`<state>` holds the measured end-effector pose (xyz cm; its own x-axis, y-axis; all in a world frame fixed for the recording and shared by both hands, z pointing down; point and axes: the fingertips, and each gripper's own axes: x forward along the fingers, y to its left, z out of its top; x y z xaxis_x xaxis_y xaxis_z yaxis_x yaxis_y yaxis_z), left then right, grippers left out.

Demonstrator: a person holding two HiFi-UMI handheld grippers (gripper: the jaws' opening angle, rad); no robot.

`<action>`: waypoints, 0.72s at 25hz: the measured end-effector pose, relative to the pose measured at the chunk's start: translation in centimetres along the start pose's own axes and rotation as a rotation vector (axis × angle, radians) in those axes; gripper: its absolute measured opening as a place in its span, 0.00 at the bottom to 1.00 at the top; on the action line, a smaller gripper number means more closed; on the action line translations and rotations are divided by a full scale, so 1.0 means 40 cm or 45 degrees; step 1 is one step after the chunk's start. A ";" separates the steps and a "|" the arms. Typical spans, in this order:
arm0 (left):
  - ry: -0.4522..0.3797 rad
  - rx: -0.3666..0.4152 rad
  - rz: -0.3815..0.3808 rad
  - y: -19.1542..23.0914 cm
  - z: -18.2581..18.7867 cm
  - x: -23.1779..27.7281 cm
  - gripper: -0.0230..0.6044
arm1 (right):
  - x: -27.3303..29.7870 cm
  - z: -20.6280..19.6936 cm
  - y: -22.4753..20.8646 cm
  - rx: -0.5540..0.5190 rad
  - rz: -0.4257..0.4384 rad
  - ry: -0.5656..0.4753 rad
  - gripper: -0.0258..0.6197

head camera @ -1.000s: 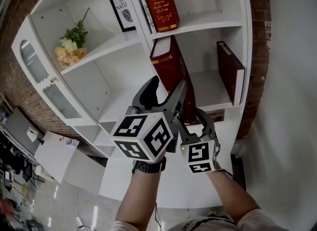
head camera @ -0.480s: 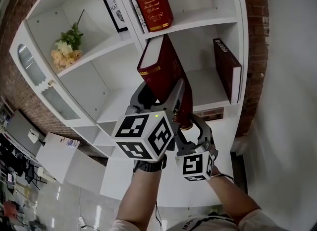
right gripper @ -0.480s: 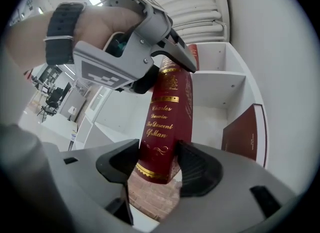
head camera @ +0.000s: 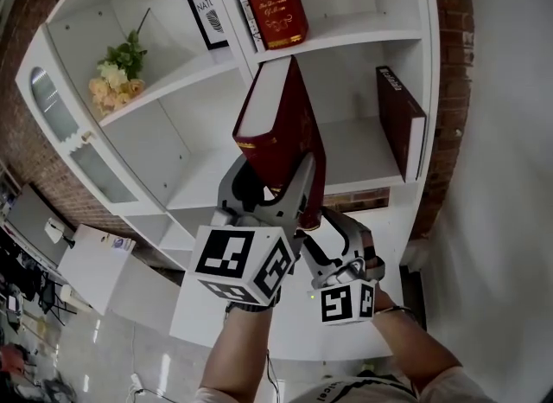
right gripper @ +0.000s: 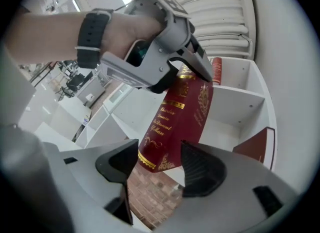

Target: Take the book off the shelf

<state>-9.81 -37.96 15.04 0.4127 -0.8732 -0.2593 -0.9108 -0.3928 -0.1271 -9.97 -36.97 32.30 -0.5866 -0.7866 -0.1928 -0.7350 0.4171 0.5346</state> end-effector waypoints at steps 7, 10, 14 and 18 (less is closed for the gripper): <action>-0.067 -0.024 -0.082 0.011 -0.005 -0.061 0.48 | -0.037 0.012 -0.035 0.214 0.108 -0.092 0.44; -0.100 -0.029 -0.105 0.012 0.009 -0.087 0.48 | -0.048 0.033 -0.053 0.359 0.122 -0.154 0.41; -0.127 -0.048 -0.135 0.015 0.023 -0.124 0.48 | -0.071 0.037 -0.076 0.534 0.140 -0.147 0.30; -0.137 -0.078 -0.145 0.018 0.025 -0.165 0.48 | -0.089 0.055 -0.095 0.636 0.149 -0.151 0.18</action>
<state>-13.20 -32.19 15.71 0.5091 -0.7873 -0.3478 -0.8555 -0.5073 -0.1038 -5.83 -34.75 29.16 -0.6874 -0.6772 -0.2625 -0.7181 0.6878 0.1063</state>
